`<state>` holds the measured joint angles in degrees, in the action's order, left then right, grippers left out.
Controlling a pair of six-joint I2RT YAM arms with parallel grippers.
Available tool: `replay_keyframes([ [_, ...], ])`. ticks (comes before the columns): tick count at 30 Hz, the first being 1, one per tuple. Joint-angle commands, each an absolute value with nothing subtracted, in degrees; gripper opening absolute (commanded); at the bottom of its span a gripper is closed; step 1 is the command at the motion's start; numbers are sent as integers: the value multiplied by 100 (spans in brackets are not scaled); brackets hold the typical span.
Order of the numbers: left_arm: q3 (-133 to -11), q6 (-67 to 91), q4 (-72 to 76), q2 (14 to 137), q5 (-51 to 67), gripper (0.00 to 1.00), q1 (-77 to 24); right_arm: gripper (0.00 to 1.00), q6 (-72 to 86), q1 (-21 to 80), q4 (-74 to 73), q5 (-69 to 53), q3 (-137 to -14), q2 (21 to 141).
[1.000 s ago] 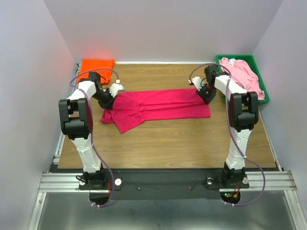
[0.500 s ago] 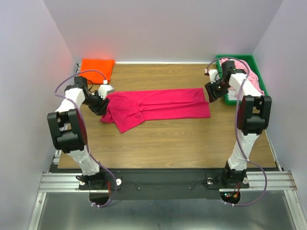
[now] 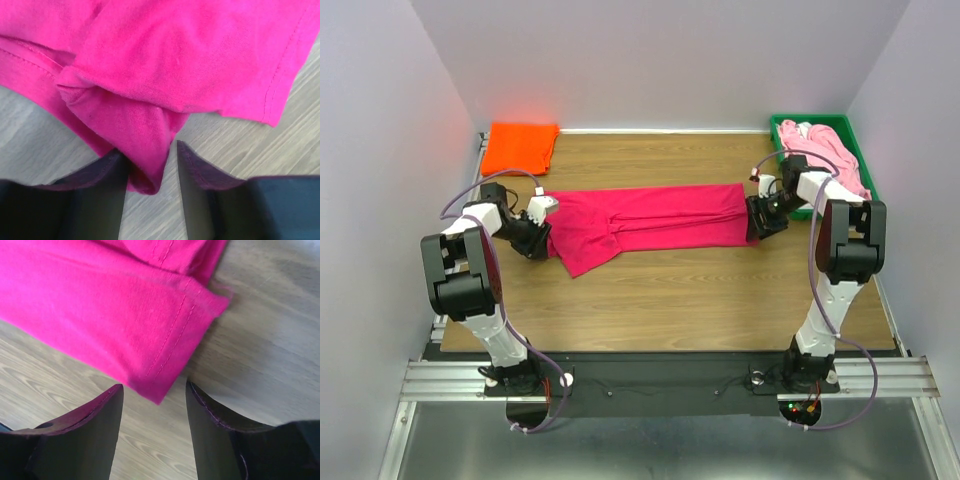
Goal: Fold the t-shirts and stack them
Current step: Fold the tshirt
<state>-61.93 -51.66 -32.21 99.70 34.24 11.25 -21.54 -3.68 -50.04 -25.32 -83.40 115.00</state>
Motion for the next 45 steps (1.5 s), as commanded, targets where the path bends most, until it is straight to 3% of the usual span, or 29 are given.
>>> replay_keyframes([
  [1, -6056, -5036, -2988, 9984, 3481, 46, 1108, 58, -1846, -360, -4649, -2742, -8394, 11627],
  [4, -5977, -5089, -3032, 9985, 3463, 33, 1116, 49, -1854, -360, -4641, -2603, -8350, 11751],
  [6, -5924, -5115, -3050, 9958, 3411, 22, 1116, 35, -1881, -360, -4658, -2488, -8306, 11786],
  [7, -5863, -5133, -3076, 9923, 3393, 18, 1116, 22, -1916, -360, -4667, -2383, -8297, 11777],
  [10, -5740, -5264, -3243, 9827, 3296, 3, 1116, 1, -2029, -360, -4676, -2050, -8192, 11620],
  [12, -5634, -5326, -3322, 9721, 3156, 0, 1116, 0, -2127, -369, -4702, -1829, -8078, 11514],
  [20, -5168, -5756, -3761, 9088, 2918, 0, 1116, 1, -2707, -439, -4939, -1406, -7743, 11065],
  [21, -5185, -5757, -3831, 8975, 2935, 10, 1125, 2, -2716, -439, -5087, -1476, -7752, 11074],
  [22, -5203, -5774, -3867, 8895, 2953, 17, 1116, 22, -2707, -439, -5150, -1581, -7830, 11074],
  [24, -5299, -6071, -4216, 8537, 3136, 34, 1116, 42, -2707, -439, -5334, -1783, -7945, 10917],
  [27, -5422, -6615, -4743, 8114, 3252, 42, 1081, 57, -2672, -439, -5580, -1977, -8164, 10671],
  [34, -5292, -7137, -5133, 7445, 3129, 44, 459, 57, -2391, -133, -6117, -2865, -8894, 10152],
  [40, -4405, -6338, -3869, 7251, 2664, 43, -1200, 53, -1943, 193, -6100, -3576, -9009, 10406],
  [45, -4158, -6170, -3253, 7619, 2225, 45, -1784, 52, -1916, 211, -6056, -3639, -8983, 10538],
])
